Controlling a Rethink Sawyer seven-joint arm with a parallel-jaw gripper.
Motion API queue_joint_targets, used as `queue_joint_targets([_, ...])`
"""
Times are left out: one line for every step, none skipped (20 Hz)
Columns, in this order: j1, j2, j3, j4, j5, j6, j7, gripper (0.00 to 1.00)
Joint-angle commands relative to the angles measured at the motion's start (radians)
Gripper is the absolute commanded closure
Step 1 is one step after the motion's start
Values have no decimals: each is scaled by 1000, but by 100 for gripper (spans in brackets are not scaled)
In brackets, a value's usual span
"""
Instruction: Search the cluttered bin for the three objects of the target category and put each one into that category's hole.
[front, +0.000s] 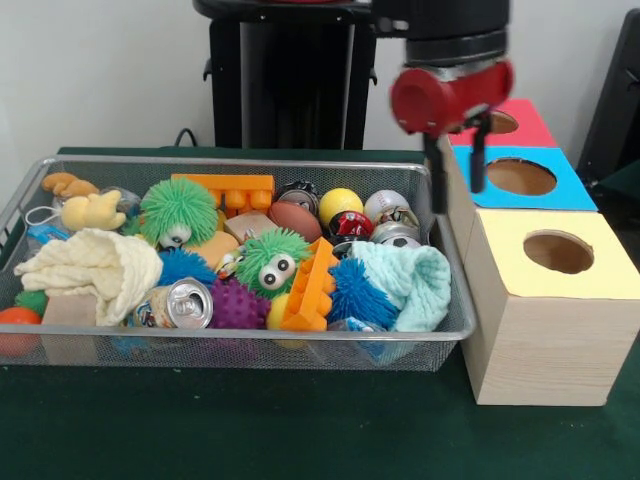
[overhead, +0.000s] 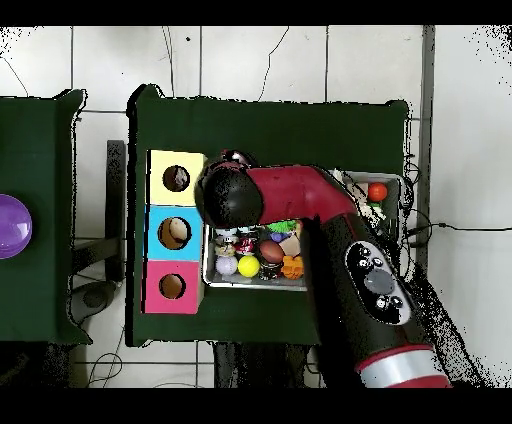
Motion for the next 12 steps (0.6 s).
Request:
queue_joint_targets([-156, -45, 54, 60, -74, 283, -284, 0])
queue_joint_targets([-199, -45, 93, 69, -83, 293, -341, 0])
queue_joint_targets([-222, -44, 113, 70, -92, 314, -369, 0])
queue_joint_targets([-248, -41, 132, 61, -127, 362, -451, 0])
queue_joint_targets([-267, -40, 149, 59, -152, 384, -497, 0])
queue_joint_targets([-293, -37, 164, 52, -185, 431, -568, 0])
queue_joint_targets([-308, -38, 174, 49, -205, 455, -591, 0])
queue_joint_targets([-338, -45, 190, 58, -210, 476, -608, 0])
queue_joint_targets([-353, -48, 202, 60, -220, 485, -617, 0])
queue_joint_targets([-365, -46, 213, 60, -233, 486, -630, 0])
queue_joint_targets([-377, -44, 223, 60, -246, 487, -644, 0])
queue_joint_targets([-383, -15, 235, 48, -258, 460, -640, 0])
